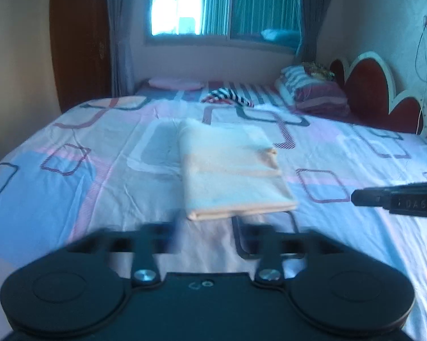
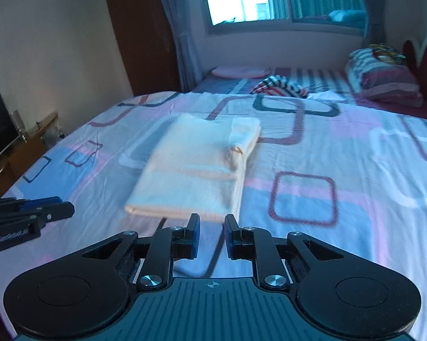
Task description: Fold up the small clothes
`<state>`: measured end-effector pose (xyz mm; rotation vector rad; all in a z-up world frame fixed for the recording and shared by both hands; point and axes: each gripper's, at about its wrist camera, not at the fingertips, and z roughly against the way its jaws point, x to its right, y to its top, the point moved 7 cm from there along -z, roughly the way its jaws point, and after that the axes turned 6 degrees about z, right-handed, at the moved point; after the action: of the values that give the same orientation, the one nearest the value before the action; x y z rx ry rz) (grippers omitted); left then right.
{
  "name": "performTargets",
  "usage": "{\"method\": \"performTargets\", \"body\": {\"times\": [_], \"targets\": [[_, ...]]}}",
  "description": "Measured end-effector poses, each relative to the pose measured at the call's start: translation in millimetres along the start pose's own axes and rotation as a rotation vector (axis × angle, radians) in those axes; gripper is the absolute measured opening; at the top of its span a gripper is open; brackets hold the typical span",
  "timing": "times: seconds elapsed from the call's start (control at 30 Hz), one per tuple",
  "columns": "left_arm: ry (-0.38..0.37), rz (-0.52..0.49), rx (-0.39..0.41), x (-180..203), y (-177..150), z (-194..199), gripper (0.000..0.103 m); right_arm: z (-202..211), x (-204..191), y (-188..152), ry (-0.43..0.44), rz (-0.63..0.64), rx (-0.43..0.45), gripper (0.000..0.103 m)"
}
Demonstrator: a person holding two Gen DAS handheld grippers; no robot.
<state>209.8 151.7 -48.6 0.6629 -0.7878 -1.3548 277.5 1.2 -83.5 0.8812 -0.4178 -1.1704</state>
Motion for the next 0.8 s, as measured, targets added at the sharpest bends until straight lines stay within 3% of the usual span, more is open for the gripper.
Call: {"method": "performTargets", "body": {"times": [0.03,0.07,0.13,0.4,0.8], "targets": [[0.03,0.009,0.059,2.8,-2.3,16.8,0.103,12.9,-1.4,-5.3,-0.024,-0.005,0.011,0.083],[0.044,0.011,0.111,6.3,-4.6,32.9,0.103,26.1,-1.6,-9.1,-0.071,-0.015,0.029,0.101],[0.032,0.008,0.114,12.4,-9.9,55.4,0.103,52.9,-3.8,-15.0,-0.106,-0.004,0.092,0.103],[0.075,0.033,0.16,25.7,-25.5,127.0,0.103,133.4,-17.4,-38.8,-0.139,-0.001,0.154,0.103],[0.039,-0.018,0.209,54.4,-30.5,182.9,0.103,209.5,-44.2,-65.3,-0.163,0.075,0.201,0.103]]}}
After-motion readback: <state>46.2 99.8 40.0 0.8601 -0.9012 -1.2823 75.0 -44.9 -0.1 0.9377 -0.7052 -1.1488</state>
